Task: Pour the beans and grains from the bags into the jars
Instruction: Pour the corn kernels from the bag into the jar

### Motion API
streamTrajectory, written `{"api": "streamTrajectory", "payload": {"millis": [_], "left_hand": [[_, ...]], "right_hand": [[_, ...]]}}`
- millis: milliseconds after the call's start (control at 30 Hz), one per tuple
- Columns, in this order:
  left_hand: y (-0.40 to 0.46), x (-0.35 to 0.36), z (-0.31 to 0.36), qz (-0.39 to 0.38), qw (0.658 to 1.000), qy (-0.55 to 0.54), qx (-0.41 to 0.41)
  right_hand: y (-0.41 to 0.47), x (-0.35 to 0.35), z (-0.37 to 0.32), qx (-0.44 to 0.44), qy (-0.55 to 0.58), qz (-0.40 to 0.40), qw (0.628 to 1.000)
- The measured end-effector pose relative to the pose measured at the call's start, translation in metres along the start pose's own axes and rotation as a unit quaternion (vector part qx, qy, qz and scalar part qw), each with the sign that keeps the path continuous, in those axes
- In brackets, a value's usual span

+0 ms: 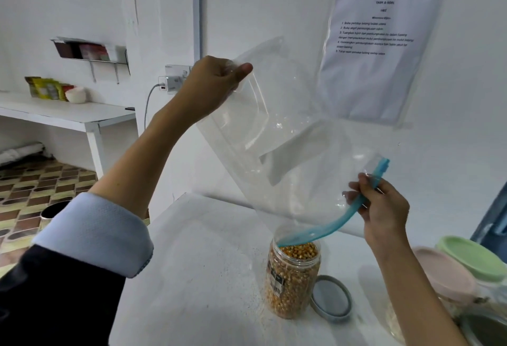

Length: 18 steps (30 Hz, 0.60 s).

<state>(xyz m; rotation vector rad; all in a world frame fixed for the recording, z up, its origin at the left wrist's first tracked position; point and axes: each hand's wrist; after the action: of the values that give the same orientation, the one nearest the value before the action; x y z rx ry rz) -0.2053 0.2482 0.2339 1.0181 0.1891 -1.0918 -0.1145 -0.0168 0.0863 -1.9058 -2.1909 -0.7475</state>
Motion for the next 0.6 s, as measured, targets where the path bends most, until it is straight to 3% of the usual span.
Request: {"api": "streamTrajectory", "payload": {"millis": [100, 200, 300, 433, 600], "left_hand": [[0.0, -0.001, -0.002, 0.004, 1.0, 0.0, -0.005], [-0.001, -0.001, -0.005, 0.005, 1.0, 0.006, -0.005], [-0.002, -0.002, -0.008, 0.01, 1.0, 0.008, -0.009], [0.0, -0.008, -0.016, 0.018, 1.0, -0.018, -0.015], [0.0, -0.014, -0.038, 0.034, 0.999, -0.027, -0.032]], "right_hand": [[0.001, 0.0, -0.002, -0.017, 0.006, 0.025, 1.0], [-0.002, 0.003, -0.003, 0.005, 0.005, -0.013, 1.0], [0.0, 0.002, -0.001, -0.015, 0.012, 0.021, 1.0], [-0.002, 0.004, -0.001, 0.008, -0.017, -0.032, 0.999], [0.01, 0.011, -0.022, -0.025, -0.031, -0.004, 0.999]]}}
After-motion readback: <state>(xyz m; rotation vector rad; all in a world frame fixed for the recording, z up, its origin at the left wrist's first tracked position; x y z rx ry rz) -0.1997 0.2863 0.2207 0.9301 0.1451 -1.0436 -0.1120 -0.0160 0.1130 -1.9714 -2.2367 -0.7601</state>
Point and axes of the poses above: each hand's wrist, its own y-axis towards the middle knuckle, its own x-axis out of the palm, z = x × y, and after that the axes turned 14 degrees about -z, right-handed
